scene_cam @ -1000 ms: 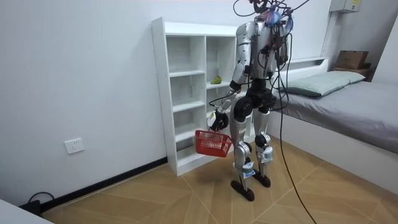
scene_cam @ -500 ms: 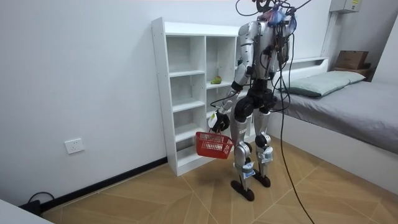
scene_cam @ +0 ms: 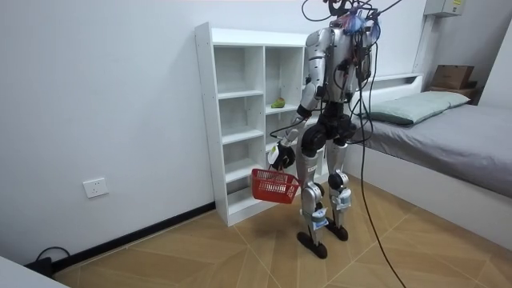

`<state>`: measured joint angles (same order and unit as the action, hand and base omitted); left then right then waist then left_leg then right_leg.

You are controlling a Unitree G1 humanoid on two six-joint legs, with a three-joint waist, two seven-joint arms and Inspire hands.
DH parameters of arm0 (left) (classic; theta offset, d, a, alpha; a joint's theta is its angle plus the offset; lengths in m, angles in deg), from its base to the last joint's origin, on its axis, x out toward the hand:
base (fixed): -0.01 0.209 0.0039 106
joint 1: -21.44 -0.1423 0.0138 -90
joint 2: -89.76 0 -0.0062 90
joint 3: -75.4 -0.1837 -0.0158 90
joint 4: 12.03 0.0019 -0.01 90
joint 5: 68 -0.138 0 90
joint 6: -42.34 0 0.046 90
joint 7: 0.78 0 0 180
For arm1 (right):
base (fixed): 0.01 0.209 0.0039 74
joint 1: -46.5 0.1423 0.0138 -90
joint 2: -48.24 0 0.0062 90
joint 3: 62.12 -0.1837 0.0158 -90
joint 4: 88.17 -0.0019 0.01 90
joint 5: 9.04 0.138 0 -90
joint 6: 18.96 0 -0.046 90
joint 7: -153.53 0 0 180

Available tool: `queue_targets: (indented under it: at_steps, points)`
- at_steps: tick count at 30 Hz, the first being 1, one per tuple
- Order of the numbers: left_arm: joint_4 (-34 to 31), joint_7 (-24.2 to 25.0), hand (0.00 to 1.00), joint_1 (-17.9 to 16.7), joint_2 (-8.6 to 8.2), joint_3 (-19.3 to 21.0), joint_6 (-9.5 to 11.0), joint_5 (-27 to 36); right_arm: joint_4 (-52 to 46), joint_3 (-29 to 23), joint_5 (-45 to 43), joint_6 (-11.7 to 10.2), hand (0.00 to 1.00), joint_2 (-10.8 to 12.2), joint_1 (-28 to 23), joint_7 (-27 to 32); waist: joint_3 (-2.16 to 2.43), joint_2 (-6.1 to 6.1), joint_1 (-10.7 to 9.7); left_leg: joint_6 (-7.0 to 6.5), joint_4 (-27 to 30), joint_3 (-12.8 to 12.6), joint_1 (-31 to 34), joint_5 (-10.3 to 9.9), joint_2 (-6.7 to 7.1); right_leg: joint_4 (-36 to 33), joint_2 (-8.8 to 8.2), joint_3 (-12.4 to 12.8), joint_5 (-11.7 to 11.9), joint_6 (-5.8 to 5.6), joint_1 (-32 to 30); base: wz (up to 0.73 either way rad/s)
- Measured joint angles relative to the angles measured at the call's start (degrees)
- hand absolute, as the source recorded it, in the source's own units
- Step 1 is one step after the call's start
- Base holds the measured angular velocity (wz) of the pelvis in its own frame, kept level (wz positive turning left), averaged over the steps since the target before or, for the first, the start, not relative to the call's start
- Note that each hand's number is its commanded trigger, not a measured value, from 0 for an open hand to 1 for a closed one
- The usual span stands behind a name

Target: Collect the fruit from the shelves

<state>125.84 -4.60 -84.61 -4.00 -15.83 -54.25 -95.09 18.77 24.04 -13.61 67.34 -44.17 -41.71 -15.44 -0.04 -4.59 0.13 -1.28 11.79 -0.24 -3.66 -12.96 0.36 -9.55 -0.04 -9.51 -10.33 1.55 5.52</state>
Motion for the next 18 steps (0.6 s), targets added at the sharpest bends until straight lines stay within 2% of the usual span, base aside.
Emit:
queue_targets:
  at_steps: [9,12,18]
  points:
    - [-0.06,0.58,1.00,-0.04,0.00,-0.01,-0.52,-0.02,2.38,-2.05,-3.12,0.09,1.00,-0.48,3.16,1.47,0.06,0.15,0.09,0.00,0.00,0.39,0.02,0.00,0.00,-0.01,0.04,-0.24,0.00,0.00,0.07,0.00]
    - [-0.12,0.56,1.00,-0.05,0.00,-0.03,-0.52,-0.04,2.51,-1.99,-4.71,0.09,1.00,-1.85,3.21,1.66,0.06,0.15,0.18,0.00,0.00,0.65,0.07,0.00,0.00,0.00,0.02,-0.68,0.00,0.00,0.08,0.06]
    - [-0.10,0.49,1.00,-0.07,0.02,0.01,-0.52,-0.10,2.60,-2.03,-7.09,0.08,1.00,-2.00,3.27,2.59,0.17,0.00,0.31,0.01,0.01,0.85,0.07,0.00,-0.06,-0.05,0.04,-1.34,-0.01,-0.01,0.11,0.04]
